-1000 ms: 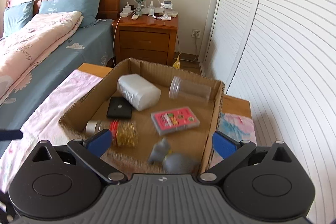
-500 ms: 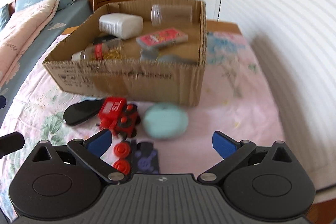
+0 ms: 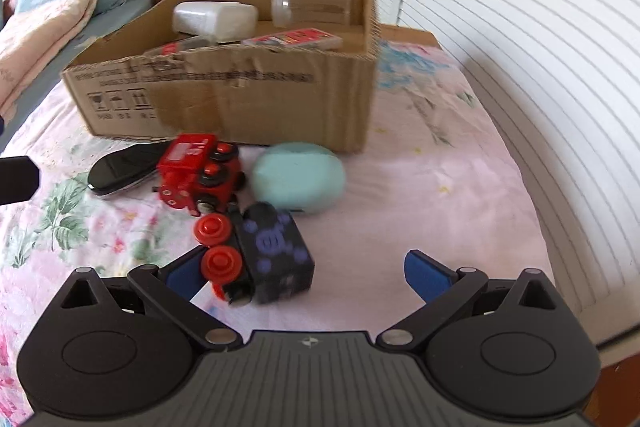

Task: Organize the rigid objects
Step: 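Grasp the red S.L train car with the left tool while the right approaches the blue cube toy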

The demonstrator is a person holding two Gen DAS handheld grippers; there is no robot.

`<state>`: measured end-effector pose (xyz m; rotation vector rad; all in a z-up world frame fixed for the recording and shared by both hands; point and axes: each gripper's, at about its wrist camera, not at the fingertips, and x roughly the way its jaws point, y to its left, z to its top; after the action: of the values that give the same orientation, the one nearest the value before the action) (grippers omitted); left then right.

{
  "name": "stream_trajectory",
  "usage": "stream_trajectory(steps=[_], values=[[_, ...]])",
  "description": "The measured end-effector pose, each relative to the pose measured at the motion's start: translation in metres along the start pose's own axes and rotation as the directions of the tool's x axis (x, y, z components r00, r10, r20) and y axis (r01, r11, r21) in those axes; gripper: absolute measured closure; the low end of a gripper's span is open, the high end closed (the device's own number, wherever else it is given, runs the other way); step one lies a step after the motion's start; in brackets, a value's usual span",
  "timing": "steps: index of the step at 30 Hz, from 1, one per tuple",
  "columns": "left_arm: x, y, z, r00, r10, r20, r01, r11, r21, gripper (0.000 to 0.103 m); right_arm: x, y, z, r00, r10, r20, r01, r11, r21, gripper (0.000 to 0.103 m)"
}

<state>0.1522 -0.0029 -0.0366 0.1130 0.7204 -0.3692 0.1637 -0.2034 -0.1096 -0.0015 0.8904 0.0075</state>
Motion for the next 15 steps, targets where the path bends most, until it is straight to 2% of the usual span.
stream_trajectory(steps=[6, 10, 15], values=[[0.027, -0.02, 0.011, 0.999, -0.025, -0.043, 0.026, 0.999, 0.02, 0.001, -0.001, -0.025, -0.009, 1.0, -0.014, 0.018, 0.013, 0.998, 0.064, 0.0], [0.047, -0.035, 0.016, 0.997, -0.04, -0.071, 0.041, 0.999, 0.017, 0.001, -0.002, -0.028, -0.018, 0.999, -0.032, 0.041, 0.031, 0.999, 0.025, 0.0], [0.066, -0.056, 0.019, 0.996, -0.034, -0.085, 0.04, 0.996, 0.074, 0.001, -0.004, -0.03, -0.025, 0.997, -0.01, 0.076, 0.011, 1.0, -0.017, 0.0]])
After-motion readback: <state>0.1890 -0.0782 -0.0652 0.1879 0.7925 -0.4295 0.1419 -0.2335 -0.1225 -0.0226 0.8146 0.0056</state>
